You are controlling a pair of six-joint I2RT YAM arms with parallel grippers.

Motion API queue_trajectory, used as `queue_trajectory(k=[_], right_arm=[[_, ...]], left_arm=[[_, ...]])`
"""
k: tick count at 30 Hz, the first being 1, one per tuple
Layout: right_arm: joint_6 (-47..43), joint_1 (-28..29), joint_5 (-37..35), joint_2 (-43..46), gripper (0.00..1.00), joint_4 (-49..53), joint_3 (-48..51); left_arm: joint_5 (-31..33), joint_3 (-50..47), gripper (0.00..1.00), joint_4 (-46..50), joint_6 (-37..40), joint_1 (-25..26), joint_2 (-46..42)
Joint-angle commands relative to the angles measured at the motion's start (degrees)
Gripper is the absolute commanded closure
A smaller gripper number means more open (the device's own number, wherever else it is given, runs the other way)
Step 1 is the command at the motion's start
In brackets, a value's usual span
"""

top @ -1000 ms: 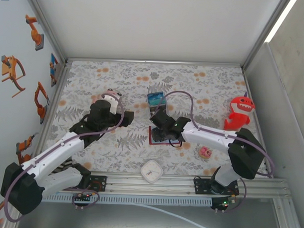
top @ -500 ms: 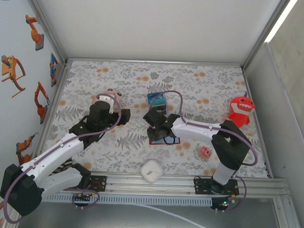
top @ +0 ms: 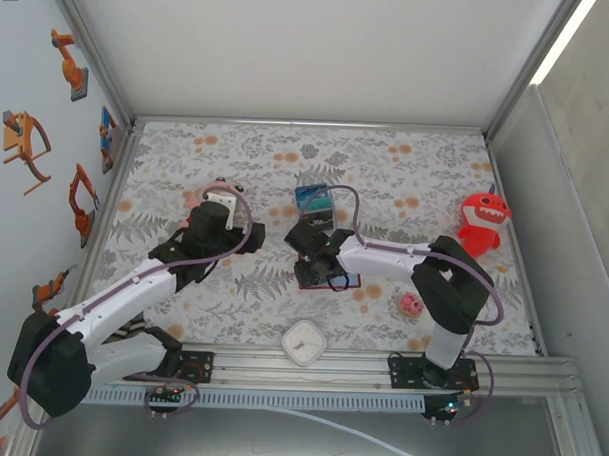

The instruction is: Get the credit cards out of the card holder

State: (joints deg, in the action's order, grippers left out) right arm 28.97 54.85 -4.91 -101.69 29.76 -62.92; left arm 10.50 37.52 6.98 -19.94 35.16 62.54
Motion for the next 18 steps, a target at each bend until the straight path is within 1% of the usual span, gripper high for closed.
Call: queue_trajectory(k=[1, 4, 10, 14, 18], right_arm=[[0.00, 0.43, 0.73, -0.76, 0.45, 0.48, -1.26], [0.00, 0.43, 0.52, -1.13, 0.42, 0.39, -1.02], [0.02, 0.38, 0.25, -2.88, 0.42, 0.30, -0.58], [0.17, 0.39, -0.01, -2.82, 0.46, 0.21, -0.11], [0.07, 0.32, -1.02, -1.81, 0.52, 0.12, 0.41]], left_arm=[[-0.05, 2.04, 0.03, 0.73, -1.06, -0.27, -0.05], [-0.14, 2.08, 0.03, 0.98, -1.15, -0.27, -0.23], [-0.57, 2.03, 0.03, 1.19, -1.23, -0.33, -0.14], [-0.88, 2.17, 0.03, 1.21, -1.19, -0.27, -0.16], [-0.96, 2.39, 0.03, 1.35, -1.11, -0.31, -0.29]])
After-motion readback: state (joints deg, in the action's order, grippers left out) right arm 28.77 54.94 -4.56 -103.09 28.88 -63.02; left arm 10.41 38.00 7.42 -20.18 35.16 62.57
